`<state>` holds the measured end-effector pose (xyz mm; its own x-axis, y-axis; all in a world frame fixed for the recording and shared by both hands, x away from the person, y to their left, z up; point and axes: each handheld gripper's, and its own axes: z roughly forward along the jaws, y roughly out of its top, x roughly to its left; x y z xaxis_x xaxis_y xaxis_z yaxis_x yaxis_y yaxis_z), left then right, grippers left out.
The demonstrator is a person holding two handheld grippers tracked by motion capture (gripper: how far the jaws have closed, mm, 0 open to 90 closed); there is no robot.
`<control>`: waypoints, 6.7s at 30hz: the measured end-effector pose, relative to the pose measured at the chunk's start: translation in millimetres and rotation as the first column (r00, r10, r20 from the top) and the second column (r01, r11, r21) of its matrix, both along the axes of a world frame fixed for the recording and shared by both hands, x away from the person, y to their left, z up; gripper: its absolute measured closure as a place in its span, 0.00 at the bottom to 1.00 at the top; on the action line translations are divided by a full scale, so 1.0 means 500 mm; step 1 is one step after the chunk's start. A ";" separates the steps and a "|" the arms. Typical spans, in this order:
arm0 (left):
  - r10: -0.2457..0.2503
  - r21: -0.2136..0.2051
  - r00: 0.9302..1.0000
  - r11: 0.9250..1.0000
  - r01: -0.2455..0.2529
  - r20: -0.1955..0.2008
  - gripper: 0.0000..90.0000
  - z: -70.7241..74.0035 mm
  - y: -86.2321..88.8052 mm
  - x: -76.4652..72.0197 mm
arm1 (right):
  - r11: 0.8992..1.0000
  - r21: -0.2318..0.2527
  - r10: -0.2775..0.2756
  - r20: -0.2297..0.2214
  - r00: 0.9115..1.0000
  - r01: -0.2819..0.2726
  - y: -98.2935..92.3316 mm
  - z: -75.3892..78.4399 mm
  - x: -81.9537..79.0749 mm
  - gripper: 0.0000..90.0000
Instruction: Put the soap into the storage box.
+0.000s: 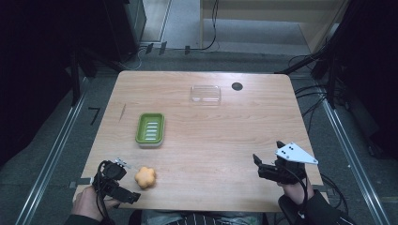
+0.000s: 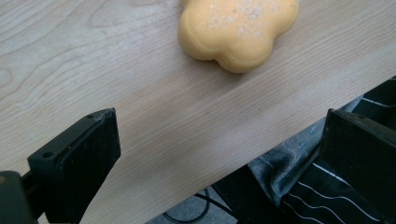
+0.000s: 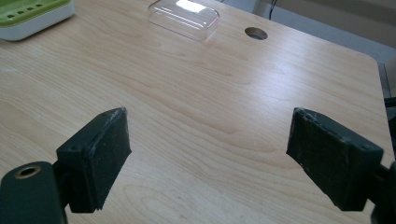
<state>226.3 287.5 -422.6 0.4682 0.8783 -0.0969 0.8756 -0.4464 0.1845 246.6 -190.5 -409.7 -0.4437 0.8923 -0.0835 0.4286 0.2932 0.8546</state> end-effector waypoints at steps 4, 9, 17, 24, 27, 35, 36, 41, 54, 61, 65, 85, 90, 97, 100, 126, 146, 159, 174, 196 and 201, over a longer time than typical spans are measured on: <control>-0.013 0.003 1.000 1.000 0.013 -0.015 0.00 -0.003 -0.003 0.004 | 1.000 0.000 -0.001 0.000 1.000 0.001 0.001 0.000 0.001 0.15; -0.009 0.003 0.999 1.000 0.009 -0.032 0.00 -0.008 -0.006 0.006 | 1.000 -0.009 0.005 -0.004 1.000 -0.005 0.006 0.000 0.003 0.15; -0.021 0.008 0.999 1.000 0.021 -0.036 0.00 -0.008 -0.022 0.014 | 1.000 0.000 0.002 0.000 1.000 -0.002 -0.001 -0.002 0.004 0.15; -0.053 0.016 0.998 0.998 0.054 -0.034 0.00 -0.016 -0.035 0.025 | 1.000 -0.002 0.006 -0.002 1.000 -0.006 0.004 0.000 0.004 0.15; -0.070 0.008 0.997 0.997 0.070 -0.029 0.00 -0.018 -0.043 0.030 | 1.000 -0.017 0.009 0.004 1.000 -0.009 0.010 0.001 0.001 0.15; -0.113 0.013 0.994 0.993 0.114 -0.008 0.00 -0.022 -0.057 0.045 | 1.000 -0.020 0.014 0.001 1.000 -0.014 0.013 0.000 0.005 0.15; -0.119 0.020 0.993 0.993 0.119 -0.004 0.00 -0.022 -0.061 0.048 | 1.000 -0.021 0.010 -0.003 1.000 -0.011 0.011 0.000 0.004 0.15; -0.141 0.041 0.990 0.989 0.141 -0.004 0.00 -0.026 -0.073 0.053 | 1.000 -0.018 0.006 -0.001 1.000 -0.006 0.007 0.000 0.002 0.15; -0.200 0.075 0.980 0.977 0.200 -0.004 0.16 -0.036 -0.082 0.062 | 1.000 -0.025 0.010 -0.005 1.000 -0.011 0.009 0.000 0.003 0.15; -0.206 0.118 0.978 0.972 0.205 0.003 0.24 -0.038 -0.088 0.066 | 1.000 -0.026 0.007 -0.003 1.000 -0.007 0.007 -0.001 0.002 0.15; -0.214 0.138 0.977 0.968 0.212 0.003 0.30 -0.040 -0.089 0.070 | 1.000 -0.025 0.006 -0.006 1.000 -0.006 0.007 -0.001 0.002 0.15; -0.229 0.181 0.973 0.958 0.223 0.017 0.41 -0.054 -0.092 0.069 | 1.000 -0.026 0.011 -0.006 1.000 -0.011 0.008 -0.001 0.003 0.15; -0.219 0.165 0.975 0.963 0.212 0.027 0.43 -0.056 -0.089 0.068 | 1.000 -0.028 0.012 -0.006 1.000 -0.012 0.008 -0.001 0.003 0.15; -0.221 0.158 0.975 0.964 0.212 0.037 0.44 -0.056 -0.086 0.066 | 1.000 -0.027 0.011 -0.005 1.000 -0.011 0.009 -0.001 0.003 0.15; -0.220 0.144 0.974 0.967 0.212 0.045 0.44 -0.053 -0.086 0.064 | 1.000 -0.027 0.011 -0.004 1.000 -0.011 0.008 0.000 0.002 0.15; -0.201 0.144 0.977 0.971 0.190 0.066 0.44 -0.024 -0.072 0.078 | 1.000 -0.025 0.010 -0.002 1.000 -0.010 0.008 0.000 0.002 0.15; -0.194 0.137 0.978 0.973 0.183 0.069 0.44 -0.009 -0.074 0.105 | 1.000 -0.025 0.012 -0.005 1.000 -0.012 0.008 -0.001 0.003 0.15; -0.192 0.128 0.977 0.975 0.180 0.093 0.44 0.003 -0.074 0.118 | 1.000 -0.024 0.013 -0.005 1.000 -0.013 0.008 -0.001 0.003 0.15; -0.182 0.132 0.975 0.977 0.165 0.124 0.44 0.021 -0.070 0.146 | 1.000 -0.025 0.014 -0.004 1.000 -0.015 0.008 -0.001 0.004 0.15; -0.150 0.128 0.973 0.983 0.129 0.174 0.44 0.045 -0.067 0.193 | 1.000 -0.024 0.013 -0.006 1.000 -0.013 0.008 -0.001 0.003 0.15; -0.137 0.126 0.973 0.985 0.115 0.184 0.44 0.044 -0.066 0.203 | 1.000 -0.025 0.010 -0.005 1.000 -0.010 0.008 -0.001 0.003 0.15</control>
